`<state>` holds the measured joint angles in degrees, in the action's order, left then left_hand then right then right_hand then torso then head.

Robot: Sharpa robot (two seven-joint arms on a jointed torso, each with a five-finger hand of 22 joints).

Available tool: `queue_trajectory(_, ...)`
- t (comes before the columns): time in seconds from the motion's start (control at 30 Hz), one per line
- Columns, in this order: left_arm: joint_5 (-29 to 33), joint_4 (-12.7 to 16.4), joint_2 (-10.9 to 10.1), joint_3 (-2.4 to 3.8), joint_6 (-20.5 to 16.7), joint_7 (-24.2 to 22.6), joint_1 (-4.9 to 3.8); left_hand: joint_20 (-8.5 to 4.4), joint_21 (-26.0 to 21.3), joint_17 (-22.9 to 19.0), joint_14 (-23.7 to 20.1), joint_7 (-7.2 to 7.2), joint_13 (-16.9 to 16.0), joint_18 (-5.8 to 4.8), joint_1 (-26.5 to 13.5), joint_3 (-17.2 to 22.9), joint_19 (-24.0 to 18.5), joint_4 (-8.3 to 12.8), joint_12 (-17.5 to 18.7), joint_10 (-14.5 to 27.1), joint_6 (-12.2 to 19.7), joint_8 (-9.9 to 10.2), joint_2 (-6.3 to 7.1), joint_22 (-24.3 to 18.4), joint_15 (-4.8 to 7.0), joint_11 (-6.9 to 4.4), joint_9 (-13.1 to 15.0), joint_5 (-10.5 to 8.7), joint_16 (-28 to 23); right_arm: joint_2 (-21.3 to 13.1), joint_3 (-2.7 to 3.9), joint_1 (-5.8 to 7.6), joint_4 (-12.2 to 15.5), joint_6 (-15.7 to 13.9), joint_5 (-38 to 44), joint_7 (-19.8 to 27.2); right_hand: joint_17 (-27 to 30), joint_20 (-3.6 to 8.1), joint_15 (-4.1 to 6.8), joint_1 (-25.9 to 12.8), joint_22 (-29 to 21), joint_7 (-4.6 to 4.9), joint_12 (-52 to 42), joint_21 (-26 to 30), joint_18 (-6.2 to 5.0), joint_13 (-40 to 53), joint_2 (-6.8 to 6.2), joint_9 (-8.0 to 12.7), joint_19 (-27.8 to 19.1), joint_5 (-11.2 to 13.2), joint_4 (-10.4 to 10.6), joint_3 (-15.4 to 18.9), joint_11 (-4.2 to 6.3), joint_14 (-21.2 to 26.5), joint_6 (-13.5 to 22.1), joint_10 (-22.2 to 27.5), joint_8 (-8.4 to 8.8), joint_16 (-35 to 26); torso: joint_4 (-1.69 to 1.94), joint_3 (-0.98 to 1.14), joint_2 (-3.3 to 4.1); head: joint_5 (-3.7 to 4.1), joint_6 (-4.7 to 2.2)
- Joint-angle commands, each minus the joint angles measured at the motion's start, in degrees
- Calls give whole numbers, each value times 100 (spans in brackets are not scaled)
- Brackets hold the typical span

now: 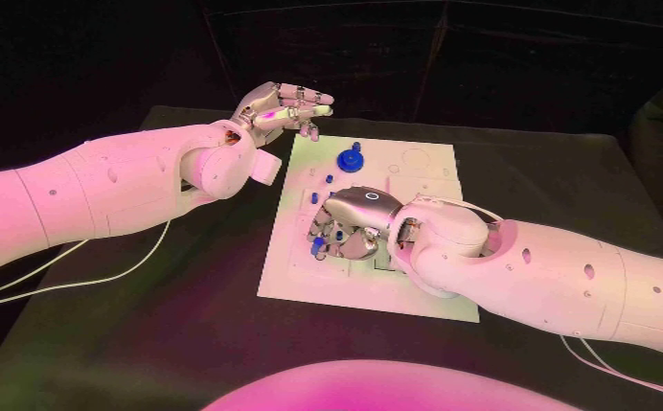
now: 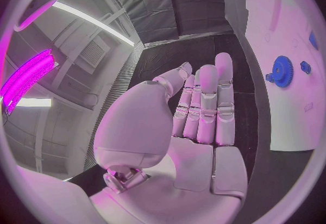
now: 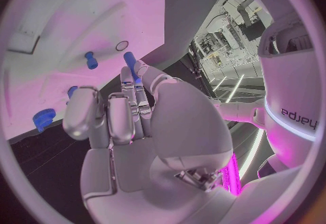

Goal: Assemble the parts on the task board

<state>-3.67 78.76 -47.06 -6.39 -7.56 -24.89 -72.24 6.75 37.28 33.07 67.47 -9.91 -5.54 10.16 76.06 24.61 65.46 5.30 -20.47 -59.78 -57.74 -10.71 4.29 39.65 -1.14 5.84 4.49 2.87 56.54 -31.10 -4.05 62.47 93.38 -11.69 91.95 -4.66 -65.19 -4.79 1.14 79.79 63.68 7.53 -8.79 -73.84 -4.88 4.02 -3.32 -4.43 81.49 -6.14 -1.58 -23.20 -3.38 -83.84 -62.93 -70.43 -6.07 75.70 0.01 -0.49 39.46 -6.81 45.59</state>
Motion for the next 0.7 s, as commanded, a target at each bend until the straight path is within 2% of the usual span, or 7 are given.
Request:
queue_trajectory(0.03,16,5,7,5,67,-27,-10,5,-28,-4,-29,-5,-8,33,19,-35,-45,5,-32,52,27,-27,-37,-5,4,5,-7,-2,-35,12,0,3,-8,183,150,46,-7,19,13,-52,0,47,21,-30,-21,-6,-12,-10,-14,-27,0,-23,-24,-212,-13,-4,-25,24,2,0,0,5,13)
queue_trajectory(0.27,16,-7,9,5,70,-23,-10,5,-28,-4,-29,-5,-8,33,19,-35,-45,5,-32,52,27,-27,-37,-5,4,5,-7,-2,-35,9,-1,0,-1,298,194,22,-11,19,13,-52,4,48,23,-33,-20,-6,-12,-10,-13,-28,-1,-24,-24,-213,-13,-4,-24,26,-1,0,2,-5,31)
queue_trajectory(0.7,16,-25,17,4,78,-20,-10,5,-28,-4,-29,-5,-8,33,19,-35,-45,5,-32,52,27,-27,-37,-5,4,5,-7,-2,-35,-16,-2,-1,-11,313,458,-167,-15,17,10,-57,4,49,29,-33,-20,-4,-14,-10,-14,-35,0,-27,-26,-213,-21,-14,-25,30,-4,3,-3,9,25)
